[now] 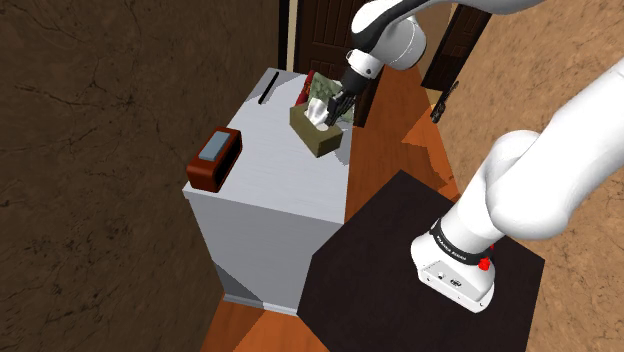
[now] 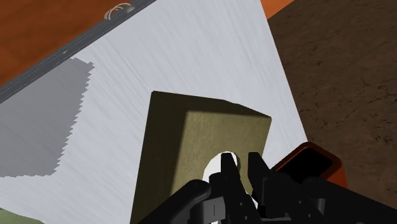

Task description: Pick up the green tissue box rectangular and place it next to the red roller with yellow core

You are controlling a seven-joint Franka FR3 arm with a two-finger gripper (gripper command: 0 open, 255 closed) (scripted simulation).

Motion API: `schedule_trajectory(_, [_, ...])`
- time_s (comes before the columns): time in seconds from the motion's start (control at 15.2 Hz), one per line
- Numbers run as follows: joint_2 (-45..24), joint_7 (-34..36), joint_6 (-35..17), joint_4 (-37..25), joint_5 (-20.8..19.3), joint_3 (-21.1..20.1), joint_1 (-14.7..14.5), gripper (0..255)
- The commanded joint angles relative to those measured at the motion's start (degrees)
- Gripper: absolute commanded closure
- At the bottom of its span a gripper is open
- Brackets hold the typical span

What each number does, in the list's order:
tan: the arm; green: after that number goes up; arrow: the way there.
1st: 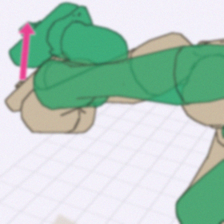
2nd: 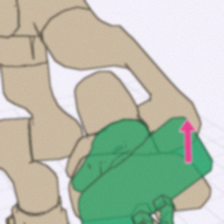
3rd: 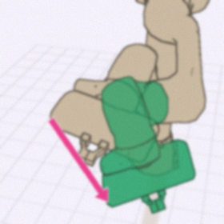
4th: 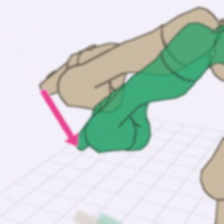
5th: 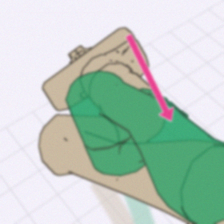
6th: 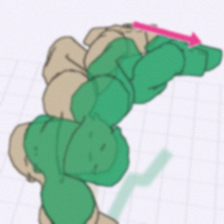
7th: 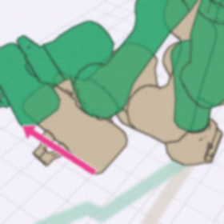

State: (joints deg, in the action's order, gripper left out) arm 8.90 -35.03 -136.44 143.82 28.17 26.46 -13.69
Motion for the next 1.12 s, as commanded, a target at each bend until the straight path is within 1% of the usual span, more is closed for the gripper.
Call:
schedule_trajectory(0.0, [1.14, 1.36, 1.24, -0.46, -1.41, -0.17, 0.37, 255])
schedule_trajectory(0.53, [5.56, 6.42, 6.55, -2.74, -6.02, -1.24, 1.67, 255])
schedule_trajectory(1.06, [8.91, 10.36, 12.17, -5.95, -9.06, -2.28, 2.63, 255])
